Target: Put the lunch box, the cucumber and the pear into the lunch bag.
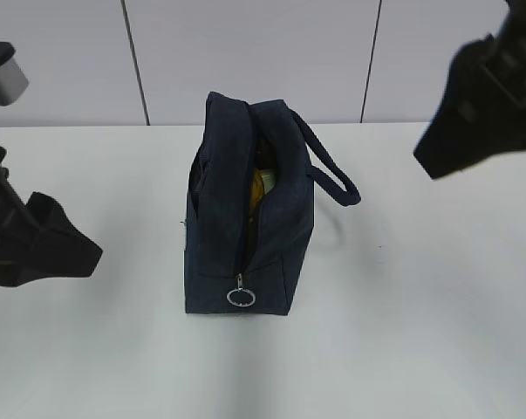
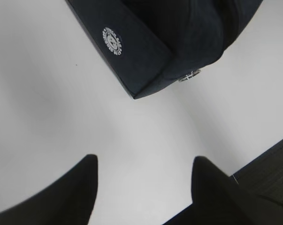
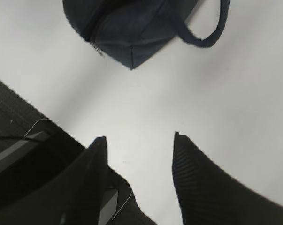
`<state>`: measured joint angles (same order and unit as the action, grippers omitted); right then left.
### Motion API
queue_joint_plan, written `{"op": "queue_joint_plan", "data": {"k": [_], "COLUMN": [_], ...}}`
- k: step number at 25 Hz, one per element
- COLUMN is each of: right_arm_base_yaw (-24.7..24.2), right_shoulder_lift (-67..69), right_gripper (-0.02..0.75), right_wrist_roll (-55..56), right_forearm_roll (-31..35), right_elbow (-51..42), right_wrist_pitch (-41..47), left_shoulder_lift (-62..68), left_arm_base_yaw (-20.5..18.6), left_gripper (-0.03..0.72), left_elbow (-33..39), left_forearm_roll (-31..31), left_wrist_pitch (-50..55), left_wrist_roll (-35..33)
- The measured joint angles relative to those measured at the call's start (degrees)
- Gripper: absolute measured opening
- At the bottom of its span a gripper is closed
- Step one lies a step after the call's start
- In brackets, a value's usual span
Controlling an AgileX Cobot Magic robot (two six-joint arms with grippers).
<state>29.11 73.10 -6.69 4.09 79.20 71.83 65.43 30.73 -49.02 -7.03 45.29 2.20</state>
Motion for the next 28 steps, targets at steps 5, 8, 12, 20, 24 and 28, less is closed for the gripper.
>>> {"op": "queue_joint_plan", "data": {"k": [5,8,12,20,24,28], "right_arm_base_yaw": [0.00,0.00,0.00,0.00,0.00,0.00], "right_shoulder_lift": [-6.92,-10.03,-13.28,-18.39,-18.57,-18.57], "right_gripper": [0.361,0.361,0.361,0.359,0.359,0.358], "right_wrist_roll": [-3.65,-5.49,-7.78,-9.18,-8.64,-8.29], "right_forearm_roll": [3.12,5.40,8.15,10.84,11.18,11.40], "right_elbow": [-10.64,-16.57,-22.82,-31.62,-32.49,-32.49], "right_wrist_pitch": [-2.22,-4.90,-8.32,-12.94,-13.08,-13.18], "left_shoulder_lift": [-6.20,-9.64,-13.58,-17.84,-18.16,-18.16], "left_arm_base_yaw": [0.00,0.00,0.00,0.00,0.00,0.00], "left_gripper": [0.383,0.383,0.383,0.363,0.347,0.323], "left_elbow": [4.72,6.96,9.70,13.10,13.39,13.39], "left_forearm_roll": [-0.57,-0.62,-0.97,-2.76,-2.76,-2.31], "left_wrist_pitch": [-2.46,-2.93,-3.15,-1.90,-1.42,-1.42], "left_wrist_roll": [0.00,0.00,0.00,0.00,0.00,0.00]}}
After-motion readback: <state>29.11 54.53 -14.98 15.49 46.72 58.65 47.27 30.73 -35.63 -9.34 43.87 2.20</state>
